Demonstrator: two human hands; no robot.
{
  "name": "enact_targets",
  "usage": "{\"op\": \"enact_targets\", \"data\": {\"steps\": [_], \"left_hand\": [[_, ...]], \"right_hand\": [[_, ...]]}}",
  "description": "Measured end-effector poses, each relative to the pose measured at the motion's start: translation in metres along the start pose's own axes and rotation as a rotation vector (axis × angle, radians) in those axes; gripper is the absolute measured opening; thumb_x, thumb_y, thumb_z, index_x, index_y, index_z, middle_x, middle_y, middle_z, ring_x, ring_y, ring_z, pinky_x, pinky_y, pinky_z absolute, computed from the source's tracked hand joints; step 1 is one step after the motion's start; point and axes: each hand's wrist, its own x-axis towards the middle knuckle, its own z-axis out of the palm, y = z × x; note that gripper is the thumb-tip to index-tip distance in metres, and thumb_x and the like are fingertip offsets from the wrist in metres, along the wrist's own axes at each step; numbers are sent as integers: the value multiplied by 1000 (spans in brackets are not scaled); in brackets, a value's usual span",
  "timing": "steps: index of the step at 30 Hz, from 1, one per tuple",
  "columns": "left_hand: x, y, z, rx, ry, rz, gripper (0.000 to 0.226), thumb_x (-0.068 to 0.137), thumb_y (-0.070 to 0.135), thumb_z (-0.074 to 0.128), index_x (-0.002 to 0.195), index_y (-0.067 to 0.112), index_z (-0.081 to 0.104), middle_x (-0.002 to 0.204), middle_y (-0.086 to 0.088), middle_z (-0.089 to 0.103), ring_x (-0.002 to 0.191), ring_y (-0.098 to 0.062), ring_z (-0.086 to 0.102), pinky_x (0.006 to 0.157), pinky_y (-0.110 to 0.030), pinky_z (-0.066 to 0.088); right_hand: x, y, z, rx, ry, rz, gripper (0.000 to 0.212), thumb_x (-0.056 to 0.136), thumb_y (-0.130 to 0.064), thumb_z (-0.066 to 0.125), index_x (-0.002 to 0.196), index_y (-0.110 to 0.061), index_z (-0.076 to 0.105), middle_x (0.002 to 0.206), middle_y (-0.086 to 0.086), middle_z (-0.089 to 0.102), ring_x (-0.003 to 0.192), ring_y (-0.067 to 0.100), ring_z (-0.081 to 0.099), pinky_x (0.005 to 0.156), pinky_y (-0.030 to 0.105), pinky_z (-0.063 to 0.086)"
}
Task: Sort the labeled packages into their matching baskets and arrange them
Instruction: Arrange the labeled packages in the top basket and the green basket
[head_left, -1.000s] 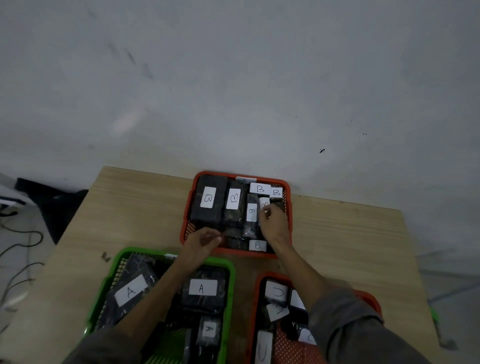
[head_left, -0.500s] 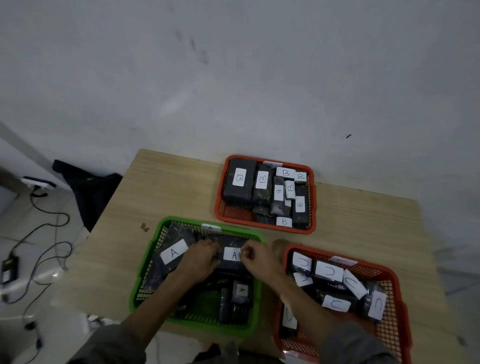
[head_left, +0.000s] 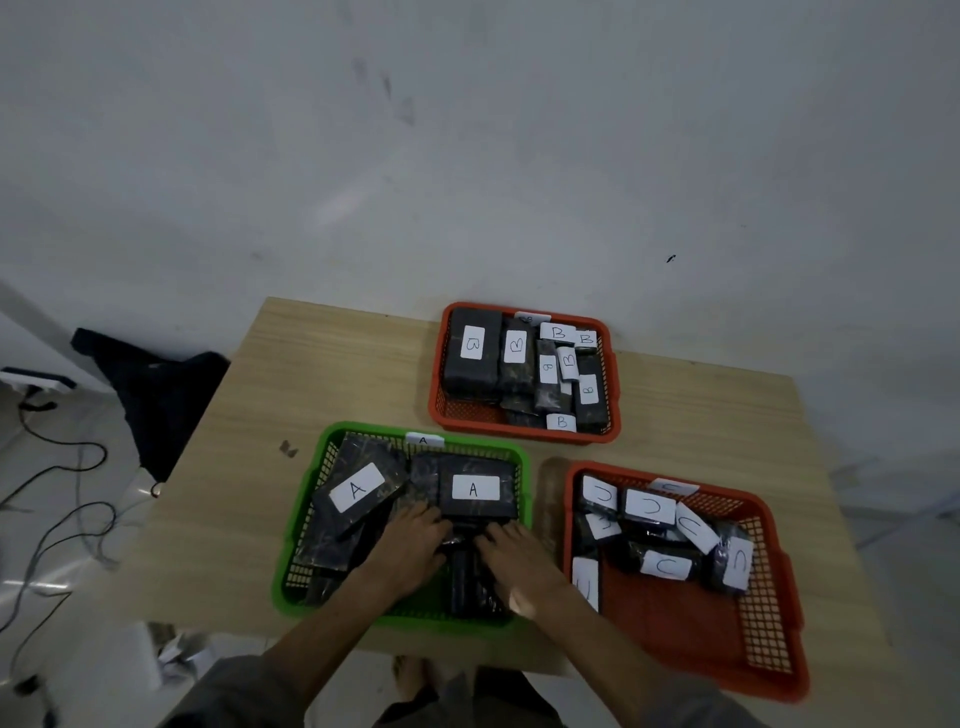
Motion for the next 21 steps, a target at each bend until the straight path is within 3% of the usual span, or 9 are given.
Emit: {"op": "enact_targets", "data": {"steps": [5,8,12,14,18,21], "left_hand": [[-1,-2,-5,-38,8,-2,34,88,27,60,121,21,57,122,-1,55,120,-21,46,103,-33,36],[-2,-4,-4,32,-3,7,37,88,25,60,125,19,56,125,-3,52,124,-24,43,105,-36,34],[-6,-5,0,211,-36,2,44,89,31,59,129,14,57,137,-7,42,130,-31,35,111,-43,28],[-8,-5,0,280,-51,7,41,89,34,58,124,14,61,136,-9,42,127,-31,34,110,-45,28],[-8,-2,0,375,-88,5,34,88,29,60,117,11,64,135,-13,42,126,-34,33,110,-48,27],[-6,1,-1,416,-129,-5,30,85,25,63,112,12,66,131,-13,43,123,-34,34,108,-48,29]], "right_hand": [[-7,-3,-14,249,125,148,34,94,-14,56,128,-12,57,124,7,59,112,25,56,95,35,47],[-9,0,-24,404,306,228,35,96,-18,56,131,-18,58,123,-2,60,108,15,59,91,30,51],[0,5,-31,359,564,190,41,95,-11,60,135,-13,59,126,2,61,112,17,59,91,32,54],[8,8,-33,265,529,158,41,94,-7,61,135,-12,58,129,5,59,116,21,57,90,33,54],[18,15,-23,66,271,153,51,96,-9,57,145,-14,44,142,9,44,131,26,41,106,38,41],[19,14,-17,82,266,167,52,99,-13,51,149,-13,38,146,10,39,134,28,38,111,40,37]]}}
